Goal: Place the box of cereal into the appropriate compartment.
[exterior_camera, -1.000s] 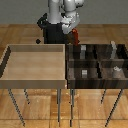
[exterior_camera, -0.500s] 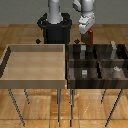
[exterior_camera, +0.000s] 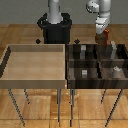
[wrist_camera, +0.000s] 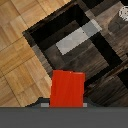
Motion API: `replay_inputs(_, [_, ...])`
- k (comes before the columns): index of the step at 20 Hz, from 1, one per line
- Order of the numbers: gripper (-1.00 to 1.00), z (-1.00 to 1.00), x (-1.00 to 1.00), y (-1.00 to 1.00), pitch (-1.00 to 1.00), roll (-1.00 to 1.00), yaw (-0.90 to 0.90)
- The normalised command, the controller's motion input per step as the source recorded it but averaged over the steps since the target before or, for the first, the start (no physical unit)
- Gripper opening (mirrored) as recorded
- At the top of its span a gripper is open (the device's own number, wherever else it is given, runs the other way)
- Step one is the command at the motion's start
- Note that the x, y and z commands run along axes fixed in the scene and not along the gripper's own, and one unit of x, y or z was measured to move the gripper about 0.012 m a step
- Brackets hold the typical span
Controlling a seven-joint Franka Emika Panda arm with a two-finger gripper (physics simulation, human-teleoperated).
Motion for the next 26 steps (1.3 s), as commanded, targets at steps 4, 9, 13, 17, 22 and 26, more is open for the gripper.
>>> replay_inputs(4, [-1.00,0.00,0.00,1.00,0.00,0.00,0.00])
replay_inputs(9, [-1.00,0.00,0.60,0.20,0.00,0.00,0.00])
replay_inputs(13, [-1.00,0.00,1.00,0.00,0.00,0.00,0.00])
replay_inputs(17, [-1.00,-0.55,0.25,0.00,0.00,0.00,0.00])
replay_inputs(22, [-1.00,-1.00,0.00,0.00,0.00,0.00,0.00])
replay_inputs(26, [1.00,0.00,0.00,0.00,0.00,0.00,0.00])
